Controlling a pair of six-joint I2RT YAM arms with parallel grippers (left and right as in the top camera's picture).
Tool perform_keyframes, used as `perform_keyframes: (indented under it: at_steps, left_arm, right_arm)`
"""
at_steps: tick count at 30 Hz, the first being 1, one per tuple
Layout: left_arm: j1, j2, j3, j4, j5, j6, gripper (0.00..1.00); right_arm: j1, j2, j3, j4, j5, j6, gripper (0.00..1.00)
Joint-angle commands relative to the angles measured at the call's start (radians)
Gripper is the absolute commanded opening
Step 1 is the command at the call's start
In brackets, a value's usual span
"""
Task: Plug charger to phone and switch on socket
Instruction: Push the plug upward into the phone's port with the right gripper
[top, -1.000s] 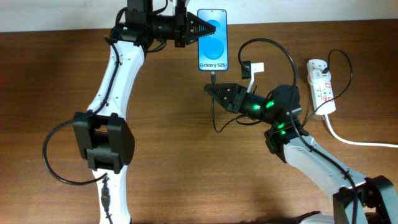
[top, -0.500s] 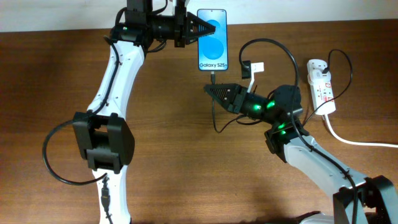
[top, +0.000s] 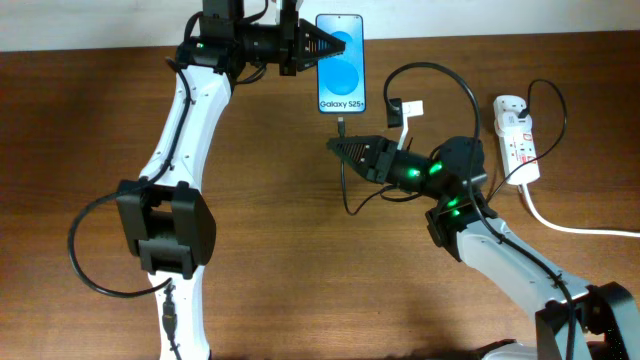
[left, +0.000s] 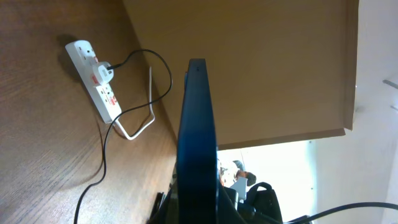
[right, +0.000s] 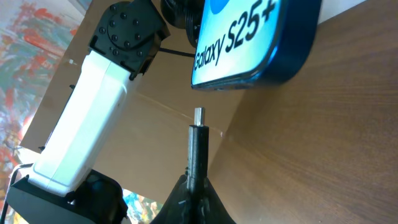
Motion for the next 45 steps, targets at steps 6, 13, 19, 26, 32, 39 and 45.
perform_keyframes:
  at_steps: [6,13,19,26,32,39,45]
  left_arm:
    - [0.014,-0.006,0.014,0.006,0.034,-0.010,0.00]
    - [0.013,-0.006,0.014,0.005,0.018,-0.010,0.00]
    - [0.011,-0.006,0.014,0.003,0.011,-0.011,0.00]
    - [-0.007,-0.006,0.014,0.002,-0.010,-0.025,0.00]
    - [-0.016,-0.006,0.014,0.002,-0.008,-0.032,0.00]
    - [-0.016,-0.006,0.014,0.003,-0.009,-0.032,0.00]
    - [-0.016,-0.006,0.014,0.003,-0.016,-0.031,0.00]
  right_arm:
    - [-0.042,0.002,0.008,-0.004,-0.037,-0.007,0.04]
    - [-0.028,0.002,0.008,-0.026,-0.034,-0.007,0.04]
    - [-0.028,0.002,0.008,-0.026,-0.025,-0.006,0.04]
    - [-0.028,0.002,0.008,-0.027,-0.025,-0.006,0.04]
    - [-0.028,0.002,0.008,-0.034,-0.024,-0.006,0.04]
    - [-0.028,0.002,0.008,-0.034,-0.022,-0.006,0.04]
    - [-0.028,0.002,0.008,-0.029,-0.026,-0.006,0.04]
